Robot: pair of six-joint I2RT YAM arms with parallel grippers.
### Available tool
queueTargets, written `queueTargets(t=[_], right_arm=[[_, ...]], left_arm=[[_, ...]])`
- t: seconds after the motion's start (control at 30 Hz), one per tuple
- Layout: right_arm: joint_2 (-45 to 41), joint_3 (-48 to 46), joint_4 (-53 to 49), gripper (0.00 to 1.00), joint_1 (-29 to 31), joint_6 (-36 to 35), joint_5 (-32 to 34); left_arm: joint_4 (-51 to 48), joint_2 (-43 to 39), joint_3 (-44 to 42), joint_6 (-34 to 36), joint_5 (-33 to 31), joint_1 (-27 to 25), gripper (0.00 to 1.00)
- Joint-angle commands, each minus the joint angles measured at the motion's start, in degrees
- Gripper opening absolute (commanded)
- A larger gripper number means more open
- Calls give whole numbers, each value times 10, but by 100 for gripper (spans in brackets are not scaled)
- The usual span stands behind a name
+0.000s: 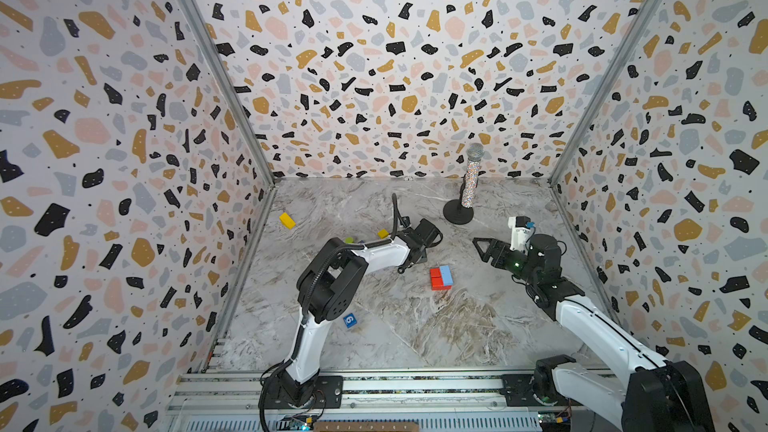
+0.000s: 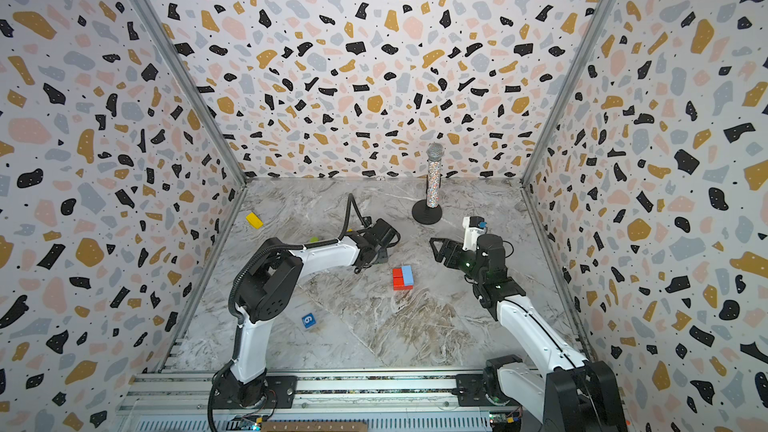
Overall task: Build the wood block tower
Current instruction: 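Close the left gripper on the lime-green bar, then carry the lime-green bar with the left gripper beside the light-blue bar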
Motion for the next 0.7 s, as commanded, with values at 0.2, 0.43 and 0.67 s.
queueTargets(t=[0.2, 0.43, 0.67], right_arm=[[-9, -3, 16, 83, 0, 4, -7], [-6, -6, 25, 83, 1, 7, -14], [-4, -8, 27, 83, 1, 9, -16]], left_arm=[[-3, 2, 7, 3, -5, -2, 35], [-7, -7, 0, 7, -14, -1, 30], [-20, -38, -11, 12, -19, -3, 30]])
